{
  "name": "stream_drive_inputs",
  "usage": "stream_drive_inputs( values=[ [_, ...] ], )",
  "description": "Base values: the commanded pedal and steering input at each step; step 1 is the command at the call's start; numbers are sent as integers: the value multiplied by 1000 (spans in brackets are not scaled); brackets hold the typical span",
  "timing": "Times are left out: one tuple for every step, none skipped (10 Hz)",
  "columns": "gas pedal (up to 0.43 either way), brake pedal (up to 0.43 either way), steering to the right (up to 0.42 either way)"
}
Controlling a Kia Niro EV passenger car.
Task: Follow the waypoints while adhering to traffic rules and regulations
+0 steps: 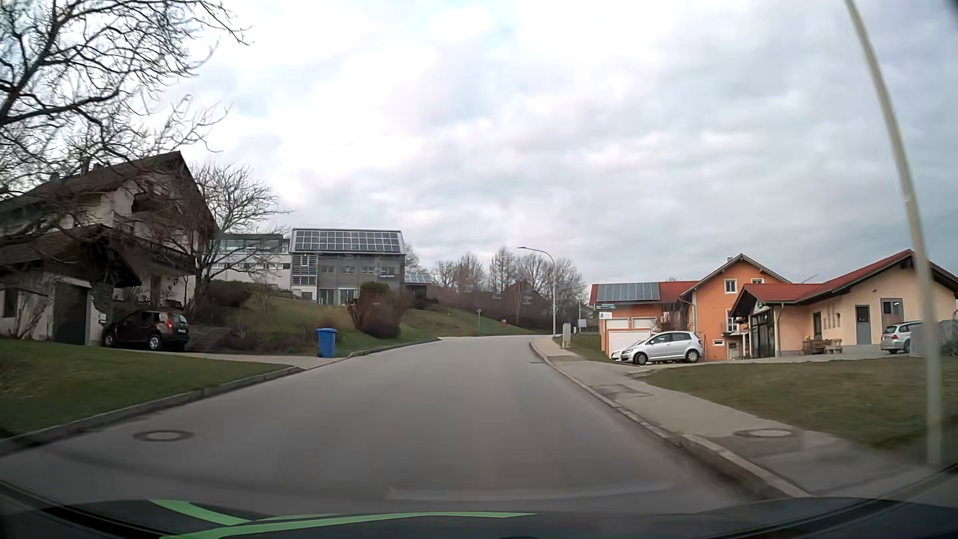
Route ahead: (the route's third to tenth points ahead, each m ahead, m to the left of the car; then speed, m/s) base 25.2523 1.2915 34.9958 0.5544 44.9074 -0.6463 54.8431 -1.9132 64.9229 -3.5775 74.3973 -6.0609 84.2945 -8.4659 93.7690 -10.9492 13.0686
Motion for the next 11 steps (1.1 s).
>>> stream_drive_inputs(
  values=[
    [299, 0, -3],
    [299, 0, -1],
    [299, 0, 3],
    [299, 0, 4],
    [299, 0, 4],
    [299, 0, 5],
    [299, 0, 5],
    [299, 0, 5],
    [299, 0, 5],
    [299, 0, 6],
    [299, 0, 8]
  ],
)
